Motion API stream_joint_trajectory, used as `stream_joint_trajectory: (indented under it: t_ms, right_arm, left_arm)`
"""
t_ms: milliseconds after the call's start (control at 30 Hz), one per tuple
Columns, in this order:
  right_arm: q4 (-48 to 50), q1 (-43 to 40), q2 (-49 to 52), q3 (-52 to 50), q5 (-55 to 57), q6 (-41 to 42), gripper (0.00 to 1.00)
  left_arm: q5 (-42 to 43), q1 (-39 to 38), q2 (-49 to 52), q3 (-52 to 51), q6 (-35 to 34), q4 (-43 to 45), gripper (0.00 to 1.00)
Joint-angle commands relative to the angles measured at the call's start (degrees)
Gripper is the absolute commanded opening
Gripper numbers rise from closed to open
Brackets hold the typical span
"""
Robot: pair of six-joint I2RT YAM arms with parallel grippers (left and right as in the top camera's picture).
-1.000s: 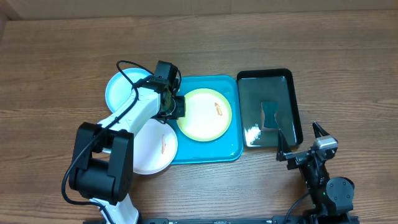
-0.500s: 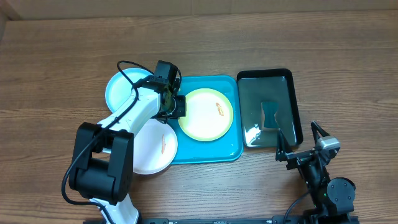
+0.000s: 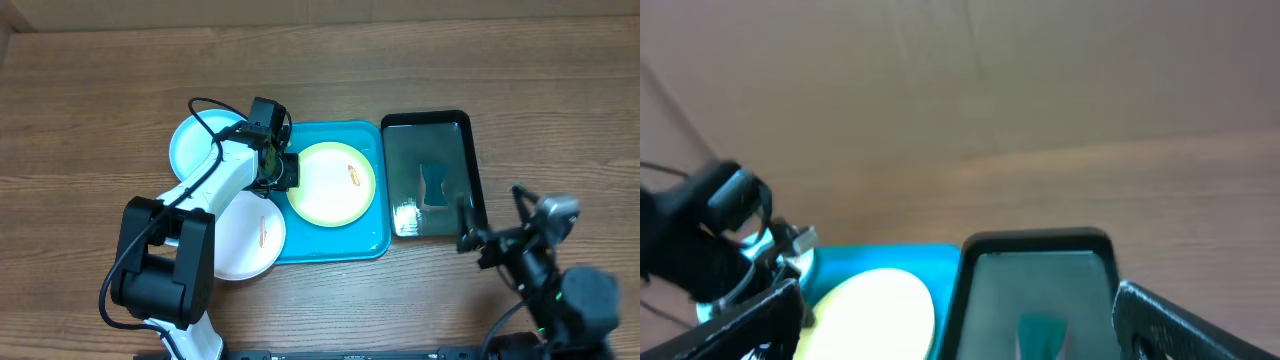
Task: Clean dirty plates on tray and stack at the side
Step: 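Reach the right gripper into the black basin toward the green sponge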
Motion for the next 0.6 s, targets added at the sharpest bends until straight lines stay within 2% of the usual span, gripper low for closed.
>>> stream_joint_trajectory:
  t_ms: [0,133,267,333,367,467,567]
  right_arm:
    - [-9.05,-0.15,13.53,14.47,2.05,0.42,1.0]
    - [-26.27,-0.15,31.74,33.03,1.79,0.44,1.0]
    - [-37.99,-0.15,45.33,47.19,1.57,0.44,1.0]
    - [-41.48,-0.15,50.51,50.97,1.46,0.44,1.0]
    - [-41.86,-0.15,52.35,51.34,1.09,0.44,0.92]
    - [-42.51,-0.13,57.24,51.3,-0.2,0.44,0.76]
    - [-44.39,-0.13,62.01,51.23,-0.09,0.39,0.71]
  left_arm:
    - [0.59,0.31,0.66,-0.2,0.24,0.07,0.04]
    - [0.59,0.31,0.66,-0.2,0.24,0.07,0.04]
    - [0.59,0.31,0.66,-0.2,0.24,0.04,0.04]
    - [0.59,0.31,0.66,-0.2,0.24,0.02,0.04]
    - [0.59,0.31,0.66,-0.2,0.24,0.02,0.04]
    - [0.59,0.31,0.66,-0.2,0.24,0.02,0.04]
    - [0.59,0.31,0.66,-0.2,0.24,0.02,0.04]
